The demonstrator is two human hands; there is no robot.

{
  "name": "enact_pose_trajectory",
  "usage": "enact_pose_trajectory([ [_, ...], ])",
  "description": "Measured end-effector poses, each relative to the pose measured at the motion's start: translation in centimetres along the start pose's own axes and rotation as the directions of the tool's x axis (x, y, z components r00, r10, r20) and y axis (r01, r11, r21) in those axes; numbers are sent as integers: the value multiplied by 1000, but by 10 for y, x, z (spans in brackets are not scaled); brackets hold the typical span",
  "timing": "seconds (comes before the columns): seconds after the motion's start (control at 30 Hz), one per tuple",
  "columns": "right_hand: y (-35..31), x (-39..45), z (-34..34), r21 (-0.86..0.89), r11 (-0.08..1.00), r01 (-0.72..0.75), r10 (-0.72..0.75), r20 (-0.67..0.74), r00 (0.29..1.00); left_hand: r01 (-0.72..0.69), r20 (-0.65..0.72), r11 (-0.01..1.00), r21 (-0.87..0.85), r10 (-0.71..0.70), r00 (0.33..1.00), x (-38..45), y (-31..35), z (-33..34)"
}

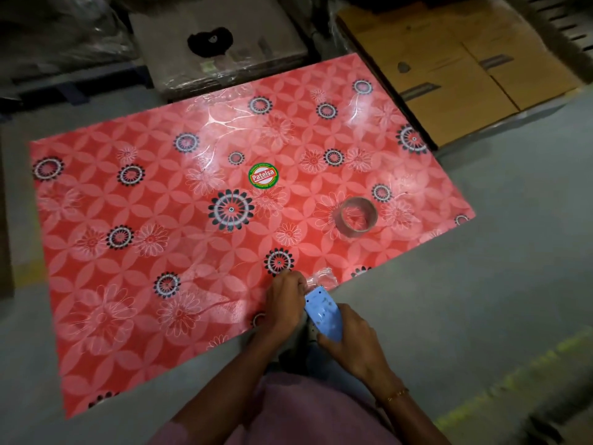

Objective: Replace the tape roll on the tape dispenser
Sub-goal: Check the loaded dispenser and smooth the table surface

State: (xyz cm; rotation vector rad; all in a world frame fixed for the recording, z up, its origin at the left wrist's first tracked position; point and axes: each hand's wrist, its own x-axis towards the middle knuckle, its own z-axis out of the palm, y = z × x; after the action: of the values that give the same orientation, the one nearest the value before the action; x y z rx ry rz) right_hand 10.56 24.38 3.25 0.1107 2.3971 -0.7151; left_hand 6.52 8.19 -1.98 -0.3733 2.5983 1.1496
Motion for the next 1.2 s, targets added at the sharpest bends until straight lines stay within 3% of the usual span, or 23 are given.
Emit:
enact_pose_trajectory([
  [0.37,0,10,-1,-11,1000,23,-23,36,999,-9,-132,996,86,20,991,3,5,0],
  [0.93,4,17,7,54,998,17,-20,63,998,66,-163,995,77,-53,985,3,-5,-4],
  [1.07,7,19,11,87,996,27,-33,64,997,60,-263,959,278,15,965,-1,-15,-10],
  [1.2,10,21,13,143,989,28,-38,72,997,-71,-125,930,361,124,984,10,-24,-10],
])
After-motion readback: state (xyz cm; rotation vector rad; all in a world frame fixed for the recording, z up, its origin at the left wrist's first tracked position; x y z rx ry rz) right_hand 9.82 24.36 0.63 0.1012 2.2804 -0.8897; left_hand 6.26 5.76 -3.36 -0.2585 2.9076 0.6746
